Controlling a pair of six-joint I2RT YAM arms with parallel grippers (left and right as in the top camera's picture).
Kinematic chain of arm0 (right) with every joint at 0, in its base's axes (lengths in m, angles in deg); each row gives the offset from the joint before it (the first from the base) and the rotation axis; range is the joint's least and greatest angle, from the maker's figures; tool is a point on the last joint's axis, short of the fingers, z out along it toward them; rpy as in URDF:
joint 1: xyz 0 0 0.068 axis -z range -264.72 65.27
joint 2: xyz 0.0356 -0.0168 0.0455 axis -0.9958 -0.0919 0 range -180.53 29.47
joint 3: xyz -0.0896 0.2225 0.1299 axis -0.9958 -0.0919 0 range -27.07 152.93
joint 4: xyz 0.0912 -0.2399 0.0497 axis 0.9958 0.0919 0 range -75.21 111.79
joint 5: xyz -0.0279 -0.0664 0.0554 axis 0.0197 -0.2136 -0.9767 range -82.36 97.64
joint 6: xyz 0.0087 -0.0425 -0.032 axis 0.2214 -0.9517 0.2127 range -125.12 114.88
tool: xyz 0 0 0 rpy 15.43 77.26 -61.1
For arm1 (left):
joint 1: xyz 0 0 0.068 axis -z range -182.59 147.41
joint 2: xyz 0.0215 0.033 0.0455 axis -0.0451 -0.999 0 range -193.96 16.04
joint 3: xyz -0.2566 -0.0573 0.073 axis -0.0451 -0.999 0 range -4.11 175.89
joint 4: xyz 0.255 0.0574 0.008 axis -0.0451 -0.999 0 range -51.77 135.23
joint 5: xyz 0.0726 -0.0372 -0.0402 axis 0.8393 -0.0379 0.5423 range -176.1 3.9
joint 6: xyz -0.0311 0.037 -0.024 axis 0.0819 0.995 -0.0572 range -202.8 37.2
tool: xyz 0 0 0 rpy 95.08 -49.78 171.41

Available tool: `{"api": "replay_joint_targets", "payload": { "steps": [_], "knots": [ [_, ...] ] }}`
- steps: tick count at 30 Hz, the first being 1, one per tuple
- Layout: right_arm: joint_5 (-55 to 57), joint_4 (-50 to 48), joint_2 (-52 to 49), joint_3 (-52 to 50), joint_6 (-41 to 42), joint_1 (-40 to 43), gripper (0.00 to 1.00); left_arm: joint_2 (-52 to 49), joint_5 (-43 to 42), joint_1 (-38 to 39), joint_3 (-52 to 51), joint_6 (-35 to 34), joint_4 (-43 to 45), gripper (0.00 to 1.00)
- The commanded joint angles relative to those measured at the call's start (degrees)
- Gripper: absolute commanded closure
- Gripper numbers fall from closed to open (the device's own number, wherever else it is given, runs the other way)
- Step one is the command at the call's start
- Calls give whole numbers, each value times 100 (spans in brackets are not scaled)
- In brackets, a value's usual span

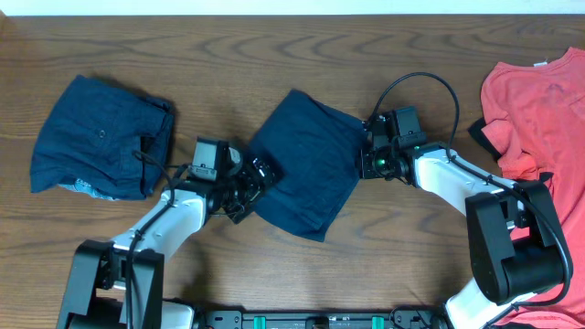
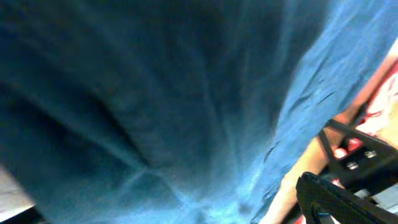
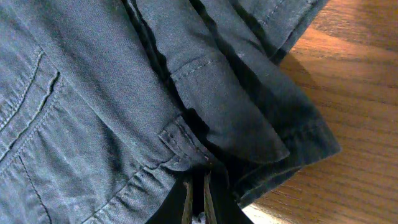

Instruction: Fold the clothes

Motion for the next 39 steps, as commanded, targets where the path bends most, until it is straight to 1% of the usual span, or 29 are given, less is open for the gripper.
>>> {"api": "replay_joint_targets", "payload": {
  "steps": [1, 3, 4, 5, 7, 9, 10, 13, 17, 19, 21, 23, 24, 26, 28, 29, 31, 32, 34, 38, 39],
  "knots": [
    [63, 103, -286, -103, -94, -42, 92, -310, 219, 149, -365, -448, 35, 19],
    [63, 136, -278, -96, -238, -33, 91, -321, 275, 153, -365, -184, 31, 52],
    [68, 175, -260, -90, -278, -26, 91, -321, 278, 146, -365, -59, 33, 65],
    [63, 254, -208, -79, -310, -2, 91, -321, 299, 138, -365, 83, 33, 74],
    [63, 466, -55, -33, -387, 33, 90, -321, 310, 94, -363, 433, 31, 87],
    [63, 748, 227, 35, -433, 44, 89, -321, 302, -9, -352, 887, -63, 93],
    [66, 848, 345, 61, -433, 44, 89, -319, 297, -57, -339, 1069, -144, 94],
    [-245, 1102, 855, 98, -426, 9, 88, -317, 304, -313, -216, 1899, -664, 94],
    [-844, 1215, 1318, 98, -374, -179, 87, -317, 455, -658, 59, 2734, -1360, 94],
    [-894, 1191, 1388, 98, -332, -337, 87, -317, 448, -748, 160, 2907, -1478, 90],
    [-887, 1126, 1368, 92, -337, -540, 85, -313, 446, -780, 238, 2920, -1488, 83],
    [-879, 1027, 1283, 87, -348, -730, 85, -310, 376, -780, 319, 2918, -1493, 65],
    [-868, 973, 1198, 87, -345, -833, 85, -310, 225, -780, 367, 2918, -1495, 59],
    [-787, 933, 999, 87, -334, -970, 85, -310, -177, -780, 470, 2918, -1497, 47],
    [-531, 962, 715, 87, -127, -1027, 85, -310, -682, -780, 560, 2918, -1504, 30],
    [-450, 977, 579, 87, -50, -1027, 87, -310, -894, -780, 579, 2916, -1506, 25],
    [-431, 953, 249, 87, -31, -975, 89, -310, -1147, -780, 581, 2914, -1552, 19],
    [-428, 929, 122, 87, -2, -944, 90, -310, -1141, -780, 581, 2916, -1637, 16],
    [-540, 863, -72, 94, 55, -874, 90, -313, -1102, -780, 579, 2918, -1864, 7],
    [-704, 872, -138, 118, 87, -691, 90, -315, -739, -739, 568, 2885, -2186, 2],
    [-719, 872, -138, 118, 105, -664, 90, -321, -579, -719, 544, 2756, -2181, 1]
  ]
}}
